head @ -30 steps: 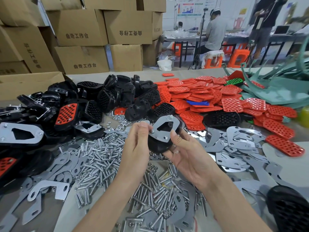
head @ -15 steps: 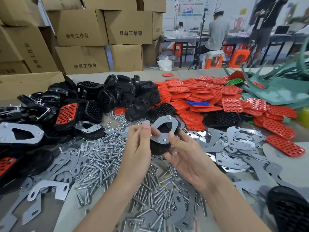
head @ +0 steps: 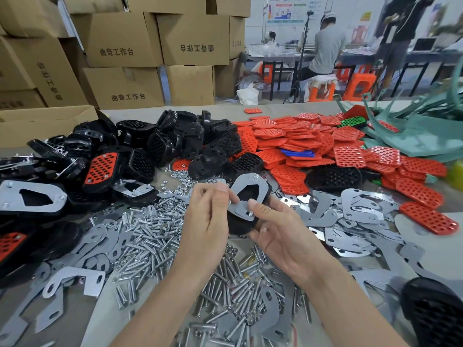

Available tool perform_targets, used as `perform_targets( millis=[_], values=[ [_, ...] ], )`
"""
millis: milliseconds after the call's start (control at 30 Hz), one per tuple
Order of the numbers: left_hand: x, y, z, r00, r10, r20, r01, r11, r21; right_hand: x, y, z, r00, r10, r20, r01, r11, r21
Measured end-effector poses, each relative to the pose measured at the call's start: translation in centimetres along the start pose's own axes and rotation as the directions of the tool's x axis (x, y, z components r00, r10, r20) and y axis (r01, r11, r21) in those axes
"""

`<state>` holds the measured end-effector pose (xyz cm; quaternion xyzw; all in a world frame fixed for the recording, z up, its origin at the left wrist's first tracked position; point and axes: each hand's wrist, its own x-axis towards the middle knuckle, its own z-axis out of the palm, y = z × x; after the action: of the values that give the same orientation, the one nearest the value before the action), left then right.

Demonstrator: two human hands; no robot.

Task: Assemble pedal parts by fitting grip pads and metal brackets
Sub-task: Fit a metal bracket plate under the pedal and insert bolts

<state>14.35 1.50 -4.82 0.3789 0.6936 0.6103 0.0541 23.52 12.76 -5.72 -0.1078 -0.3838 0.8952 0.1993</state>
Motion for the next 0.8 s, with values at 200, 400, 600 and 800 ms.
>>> perform_targets(
  millis=[200,400,600,800],
  values=[
    [-0.17,-0.15,-0.02,1.000,0.000,0.022,0.000,0.999,0.033,0.12,0.00,0.13,0.999,-0.008,-0.034,0.008,1.000,0.002],
    [0.00,-0.12,0.14,1.000,0.015,-0.018,-0.014,0.997,0.079,-0.17,0.02,0.47,0.999,-0.010,-0.033,0.008,0.999,-0.044],
    [0.10,-0.24,0.09,0.998,0.050,-0.050,-0.045,0.994,0.099,-0.39,-0.04,0.69,0.999,0.032,-0.027,-0.034,0.998,-0.047],
    [-0.14,-0.04,0.72,0.998,0.058,0.011,-0.059,0.994,0.093,-0.12,-0.05,0.52,0.998,0.008,-0.065,-0.009,1.000,-0.008]
  ],
)
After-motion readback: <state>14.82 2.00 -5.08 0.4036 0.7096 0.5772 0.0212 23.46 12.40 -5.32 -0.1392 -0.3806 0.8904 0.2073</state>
